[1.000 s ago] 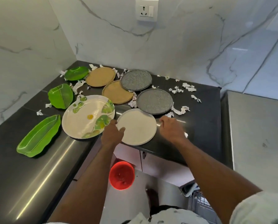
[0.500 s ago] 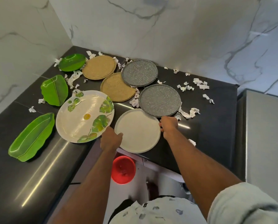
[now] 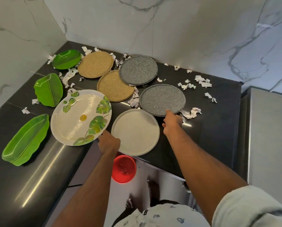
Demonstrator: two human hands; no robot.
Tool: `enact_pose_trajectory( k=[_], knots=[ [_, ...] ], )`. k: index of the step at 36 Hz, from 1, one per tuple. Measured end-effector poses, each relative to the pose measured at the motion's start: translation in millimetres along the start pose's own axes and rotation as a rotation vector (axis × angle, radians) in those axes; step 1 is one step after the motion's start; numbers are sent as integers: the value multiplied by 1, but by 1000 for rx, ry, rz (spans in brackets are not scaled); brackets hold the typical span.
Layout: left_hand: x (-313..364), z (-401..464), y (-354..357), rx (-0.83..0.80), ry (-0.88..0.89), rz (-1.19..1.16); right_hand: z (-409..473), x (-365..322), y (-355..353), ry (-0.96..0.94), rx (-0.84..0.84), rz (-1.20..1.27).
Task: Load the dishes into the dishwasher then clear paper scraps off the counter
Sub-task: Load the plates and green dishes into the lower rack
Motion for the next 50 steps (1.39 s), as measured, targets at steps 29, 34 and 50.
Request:
enact_pose_trajectory(
  k=[29, 34, 50],
  knots=[
    [-103, -90, 6, -99, 70, -744, -115, 22, -123, -572, -95, -192],
    [-173, -77, 34, -6, 115, -713, -154, 54, -180, -706, -38, -228],
    [-243, -270, 122, -224, 359, -646, -248, 179, -437, -772, 79, -471]
  ],
)
Point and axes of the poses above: each hand's wrist, its own z-axis towards the middle knuckle, its own y-axis out of the palm, x = y × z, the point moved 5 cm from there along z, towards the middle knuckle, and after that the axes turned 14 degrees about z, right-handed, at the moved point
